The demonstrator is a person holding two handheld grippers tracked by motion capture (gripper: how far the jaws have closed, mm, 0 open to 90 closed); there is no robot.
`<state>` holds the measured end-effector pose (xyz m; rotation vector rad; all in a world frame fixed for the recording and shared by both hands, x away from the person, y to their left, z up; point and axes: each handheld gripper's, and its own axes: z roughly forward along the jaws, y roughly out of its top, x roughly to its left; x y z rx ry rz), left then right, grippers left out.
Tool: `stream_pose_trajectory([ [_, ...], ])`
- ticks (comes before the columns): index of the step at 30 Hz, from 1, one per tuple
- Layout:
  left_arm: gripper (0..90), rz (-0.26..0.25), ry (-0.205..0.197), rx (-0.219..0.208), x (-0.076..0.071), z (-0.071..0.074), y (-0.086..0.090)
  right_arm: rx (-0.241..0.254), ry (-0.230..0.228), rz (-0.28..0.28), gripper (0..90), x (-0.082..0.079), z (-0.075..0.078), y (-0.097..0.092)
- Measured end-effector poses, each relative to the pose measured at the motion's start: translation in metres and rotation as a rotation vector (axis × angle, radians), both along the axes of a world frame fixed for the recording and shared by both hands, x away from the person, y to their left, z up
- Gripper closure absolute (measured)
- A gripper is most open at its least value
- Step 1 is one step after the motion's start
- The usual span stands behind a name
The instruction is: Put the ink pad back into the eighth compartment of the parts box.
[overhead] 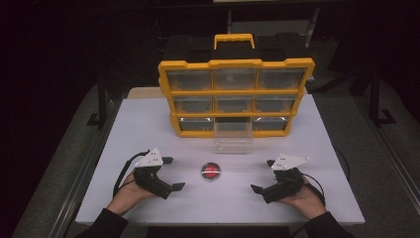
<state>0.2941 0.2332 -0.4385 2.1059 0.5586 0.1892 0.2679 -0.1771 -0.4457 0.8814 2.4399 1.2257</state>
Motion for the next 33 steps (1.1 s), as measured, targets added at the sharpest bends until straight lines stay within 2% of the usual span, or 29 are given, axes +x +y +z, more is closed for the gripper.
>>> stream_pose_trajectory([
  [33, 0.0, -0.028, -0.002, -0.004, 0.014, 0.003, -0.019, 0.008, 0.002, 0.005, 0.0, 0.000, 0.001, -0.001],
])
